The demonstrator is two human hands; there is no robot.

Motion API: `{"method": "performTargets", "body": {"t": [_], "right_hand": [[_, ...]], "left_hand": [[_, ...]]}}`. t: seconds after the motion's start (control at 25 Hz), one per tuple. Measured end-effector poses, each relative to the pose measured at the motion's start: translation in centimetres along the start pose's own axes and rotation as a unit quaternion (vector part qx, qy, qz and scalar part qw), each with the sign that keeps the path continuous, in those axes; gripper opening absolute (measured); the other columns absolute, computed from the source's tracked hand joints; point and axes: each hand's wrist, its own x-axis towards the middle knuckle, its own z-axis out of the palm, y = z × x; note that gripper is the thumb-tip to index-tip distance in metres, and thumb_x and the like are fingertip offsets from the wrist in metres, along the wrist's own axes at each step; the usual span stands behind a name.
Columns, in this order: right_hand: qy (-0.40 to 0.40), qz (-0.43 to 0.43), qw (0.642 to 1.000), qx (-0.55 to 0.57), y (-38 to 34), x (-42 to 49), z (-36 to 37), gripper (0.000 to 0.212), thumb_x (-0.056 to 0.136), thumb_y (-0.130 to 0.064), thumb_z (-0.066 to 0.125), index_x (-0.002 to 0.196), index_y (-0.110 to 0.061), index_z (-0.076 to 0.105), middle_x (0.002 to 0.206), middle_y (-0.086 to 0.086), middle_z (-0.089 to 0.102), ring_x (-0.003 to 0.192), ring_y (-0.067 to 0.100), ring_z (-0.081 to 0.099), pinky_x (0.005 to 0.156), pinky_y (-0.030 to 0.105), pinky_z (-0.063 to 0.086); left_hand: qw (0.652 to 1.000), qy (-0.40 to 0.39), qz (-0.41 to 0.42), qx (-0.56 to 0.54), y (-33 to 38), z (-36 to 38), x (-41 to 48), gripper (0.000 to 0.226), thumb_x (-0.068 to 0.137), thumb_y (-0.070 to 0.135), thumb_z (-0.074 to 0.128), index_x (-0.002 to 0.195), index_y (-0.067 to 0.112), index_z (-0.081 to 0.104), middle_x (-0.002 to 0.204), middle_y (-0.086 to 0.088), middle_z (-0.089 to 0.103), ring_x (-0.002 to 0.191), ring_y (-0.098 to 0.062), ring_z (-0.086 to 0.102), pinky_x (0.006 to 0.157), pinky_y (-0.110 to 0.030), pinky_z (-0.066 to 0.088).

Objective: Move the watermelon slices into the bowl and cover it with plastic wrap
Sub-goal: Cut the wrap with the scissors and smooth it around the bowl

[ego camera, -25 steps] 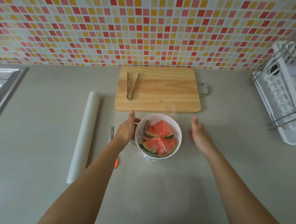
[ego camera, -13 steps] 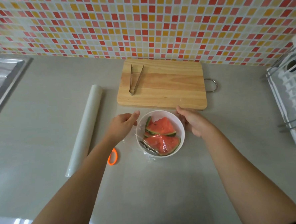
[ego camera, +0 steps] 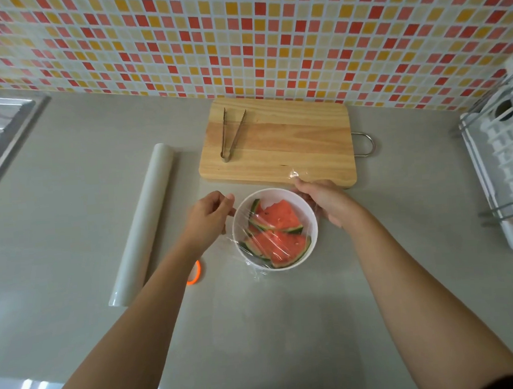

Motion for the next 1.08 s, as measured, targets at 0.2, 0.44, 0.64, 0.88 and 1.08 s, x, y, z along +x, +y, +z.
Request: {"method": "performTargets", "body": {"t": [0.2,0.44,0.64,0.88,1.08], "right_hand": [[0.097,-0.064,0.989,0.094,1.4,-0.6,1.7,0.037,0.095,-0.040,0.044,0.071,-0.026,0.069,0.060,-0.007,0.048,0.055,0.010,0.046,0.055,0.025,0.037],[0.196,-0.119,0.962,0.145,1.1,-1.5,3.0,0.032,0.096,-0.040,0.041,0.085,-0.027,0.068,0.047,-0.026,0.048,0.059,-0.006,0.043,0.055,0.007,0.036],[0.239,-0.130,0.953,0.138,0.9,-1.6,3.0,0.032,0.094,-0.042,0.044,0.076,-0.031,0.069,0.032,-0.015,0.029,0.038,0.001,0.032,0.043,0.013,0.031],[0.249,-0.094,0.948,0.176,0.6,-1.5,2.9,0.030,0.090,-0.040,0.049,0.073,-0.032,0.072,0.062,-0.025,0.052,0.061,-0.011,0.049,0.060,0.008,0.033],[0.169,0.040,0.948,0.266,0.9,-0.6,2.4,0.025,0.087,-0.039,0.053,0.079,-0.028,0.075,0.070,-0.015,0.038,0.068,0.003,0.038,0.070,0.026,0.036]], "left_hand": [[0.992,0.015,0.053,0.117,0.3,0.3,-0.9,0.032,0.099,0.036,0.041,0.077,0.014,0.047,0.079,0.012,0.067,0.067,-0.008,0.055,0.063,-0.027,0.039],[0.992,0.020,0.059,0.114,0.8,0.6,-0.8,0.033,0.102,0.034,0.034,0.070,0.023,0.035,0.076,-0.004,0.068,0.063,0.021,0.053,0.073,-0.033,0.032],[0.992,0.025,0.066,0.104,0.2,0.7,-0.4,0.032,0.101,0.035,0.034,0.072,0.022,0.035,0.073,-0.003,0.067,0.066,0.023,0.053,0.070,-0.031,0.031],[0.992,0.027,0.063,0.104,-0.3,0.8,-0.2,0.032,0.101,0.037,0.034,0.073,0.022,0.036,0.068,0.006,0.064,0.067,0.021,0.055,0.061,-0.009,0.034],[0.992,0.020,0.057,0.107,-0.3,0.8,0.1,0.032,0.100,0.041,0.033,0.078,0.019,0.040,0.069,0.006,0.066,0.066,0.021,0.054,0.057,-0.021,0.036]]}}
